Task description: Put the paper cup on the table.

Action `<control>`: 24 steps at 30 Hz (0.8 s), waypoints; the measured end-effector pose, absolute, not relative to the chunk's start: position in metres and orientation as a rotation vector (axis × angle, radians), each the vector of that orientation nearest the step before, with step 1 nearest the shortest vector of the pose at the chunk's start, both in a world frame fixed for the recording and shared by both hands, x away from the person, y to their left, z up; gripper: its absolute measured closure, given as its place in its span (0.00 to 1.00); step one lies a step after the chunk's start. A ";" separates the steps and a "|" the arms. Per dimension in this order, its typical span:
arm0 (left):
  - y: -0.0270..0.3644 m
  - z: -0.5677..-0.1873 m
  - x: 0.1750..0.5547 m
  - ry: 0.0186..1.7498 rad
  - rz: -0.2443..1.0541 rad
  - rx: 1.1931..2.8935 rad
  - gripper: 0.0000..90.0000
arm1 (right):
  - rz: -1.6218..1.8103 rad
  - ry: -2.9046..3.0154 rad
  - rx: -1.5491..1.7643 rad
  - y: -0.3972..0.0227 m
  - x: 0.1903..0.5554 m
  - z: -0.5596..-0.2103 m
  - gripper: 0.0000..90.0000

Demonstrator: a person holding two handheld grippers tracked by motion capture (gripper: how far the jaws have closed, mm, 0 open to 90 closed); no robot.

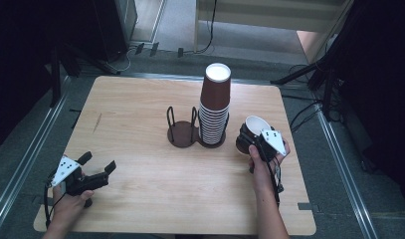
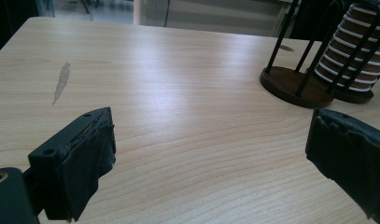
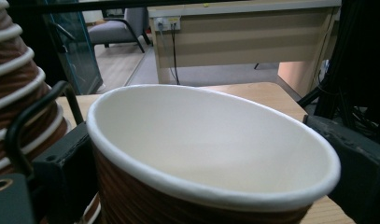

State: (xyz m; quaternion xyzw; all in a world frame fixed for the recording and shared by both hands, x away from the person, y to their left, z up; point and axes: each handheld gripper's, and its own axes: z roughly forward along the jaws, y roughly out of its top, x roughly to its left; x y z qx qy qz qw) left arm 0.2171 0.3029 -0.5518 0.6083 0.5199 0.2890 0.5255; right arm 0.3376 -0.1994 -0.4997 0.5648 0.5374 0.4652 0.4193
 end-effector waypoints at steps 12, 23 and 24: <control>0.303 -0.552 0.218 1.261 0.681 1.449 0.02 | 1.089 1.364 1.402 -0.203 0.346 -0.512 0.05; 0.304 -0.552 0.219 1.265 0.679 1.448 0.02 | 1.056 1.369 1.390 -0.203 0.346 -0.517 0.05; 0.304 -0.552 0.219 1.266 0.679 1.449 0.02 | 1.056 1.370 1.388 -0.203 0.346 -0.517 0.05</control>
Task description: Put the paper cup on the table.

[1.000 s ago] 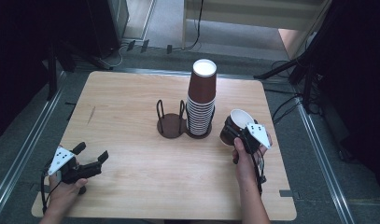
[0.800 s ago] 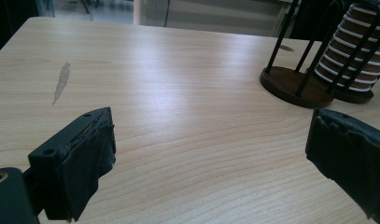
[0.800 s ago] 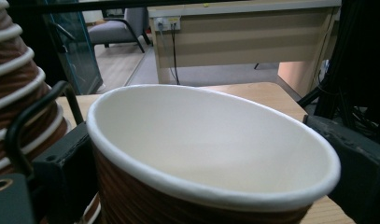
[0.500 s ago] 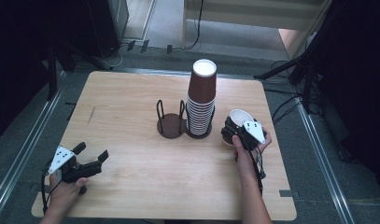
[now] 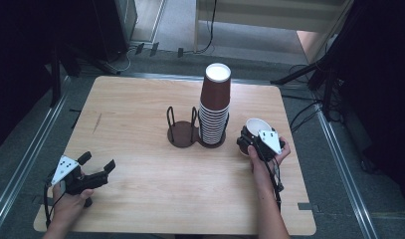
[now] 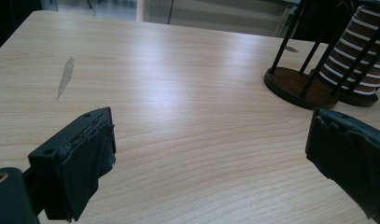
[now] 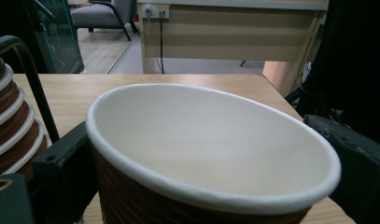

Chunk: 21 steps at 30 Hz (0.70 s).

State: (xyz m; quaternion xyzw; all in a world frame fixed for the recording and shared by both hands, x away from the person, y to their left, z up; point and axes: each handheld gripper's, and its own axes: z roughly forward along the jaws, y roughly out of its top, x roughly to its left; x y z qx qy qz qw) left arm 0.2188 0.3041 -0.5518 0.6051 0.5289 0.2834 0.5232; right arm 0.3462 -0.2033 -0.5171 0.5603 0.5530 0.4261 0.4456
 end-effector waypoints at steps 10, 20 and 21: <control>0.304 -0.552 0.219 1.270 0.677 1.450 0.02 | 1.129 1.366 1.423 -0.207 0.343 -0.515 0.01; 0.305 -0.552 0.219 1.266 0.666 1.442 0.02 | 1.193 1.334 1.380 -0.209 0.332 -0.503 0.00; 0.305 -0.552 0.219 1.265 0.665 1.442 0.02 | 1.197 1.337 1.375 -0.208 0.331 -0.502 0.00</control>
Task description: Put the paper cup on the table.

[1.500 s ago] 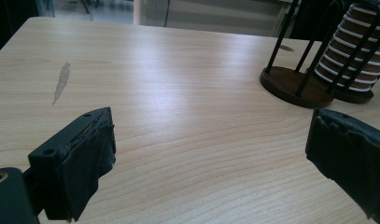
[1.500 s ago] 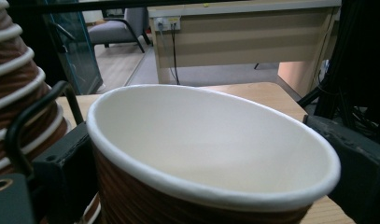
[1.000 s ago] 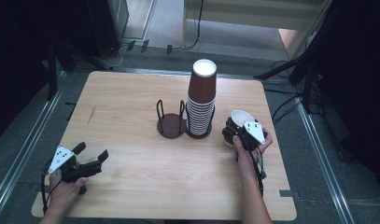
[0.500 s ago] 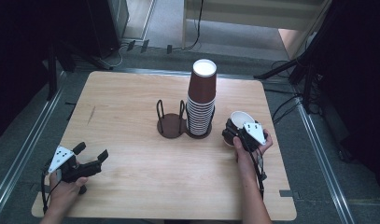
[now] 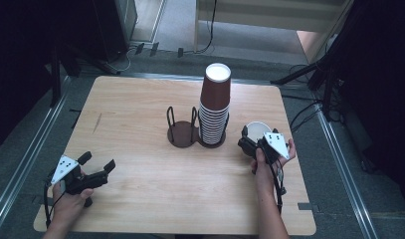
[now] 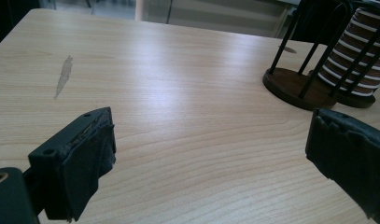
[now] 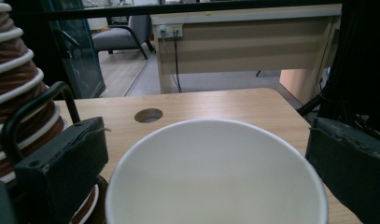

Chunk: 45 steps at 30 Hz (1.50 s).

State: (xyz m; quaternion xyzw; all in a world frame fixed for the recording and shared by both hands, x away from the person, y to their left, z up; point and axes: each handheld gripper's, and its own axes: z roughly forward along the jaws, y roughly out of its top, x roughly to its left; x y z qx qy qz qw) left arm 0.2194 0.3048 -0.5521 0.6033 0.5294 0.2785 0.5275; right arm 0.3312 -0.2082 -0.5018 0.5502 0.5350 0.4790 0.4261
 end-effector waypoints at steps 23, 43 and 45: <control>0.305 -0.552 0.219 1.265 0.663 1.437 0.02 | 1.231 1.306 1.340 -0.221 0.293 -0.483 0.00; 0.305 -0.552 0.219 1.266 0.664 1.434 0.02 | 1.140 1.325 1.362 -0.236 0.266 -0.501 0.00; 0.305 -0.552 0.219 1.267 0.664 1.431 0.02 | 1.139 1.324 1.365 -0.238 0.264 -0.501 0.00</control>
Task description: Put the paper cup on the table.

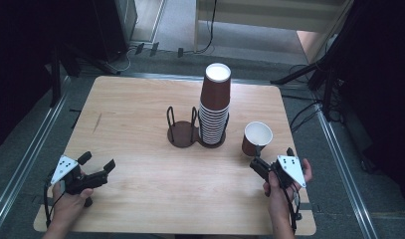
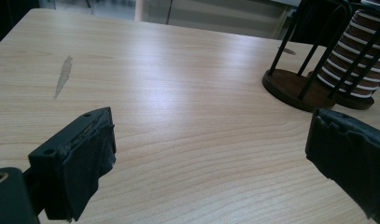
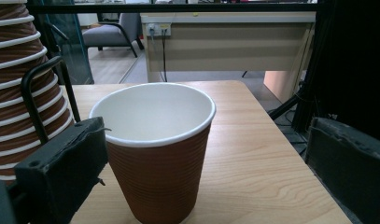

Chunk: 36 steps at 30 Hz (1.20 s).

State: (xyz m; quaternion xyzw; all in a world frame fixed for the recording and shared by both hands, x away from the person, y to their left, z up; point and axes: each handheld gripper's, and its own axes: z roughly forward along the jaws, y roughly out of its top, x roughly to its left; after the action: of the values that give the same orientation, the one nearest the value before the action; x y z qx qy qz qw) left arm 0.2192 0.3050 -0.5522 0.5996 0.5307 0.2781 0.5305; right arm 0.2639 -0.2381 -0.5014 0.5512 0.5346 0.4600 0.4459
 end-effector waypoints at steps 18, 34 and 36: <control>0.304 -0.552 0.219 1.272 0.667 1.425 0.02 | 1.082 1.304 1.426 -0.274 0.238 -0.512 0.00; 0.305 -0.552 0.219 1.274 0.667 1.424 0.02 | 1.008 1.295 1.476 -0.305 0.221 -0.524 0.00; 0.305 -0.552 0.219 1.275 0.668 1.424 0.02 | 1.001 1.297 1.480 -0.308 0.219 -0.525 0.00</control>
State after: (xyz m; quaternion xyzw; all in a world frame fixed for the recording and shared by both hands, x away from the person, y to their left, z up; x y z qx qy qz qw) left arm 0.2188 0.3045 -0.5523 0.5964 0.5340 0.2798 0.5299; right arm 0.2191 -0.3083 -0.5255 0.5987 0.5244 0.4048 0.4501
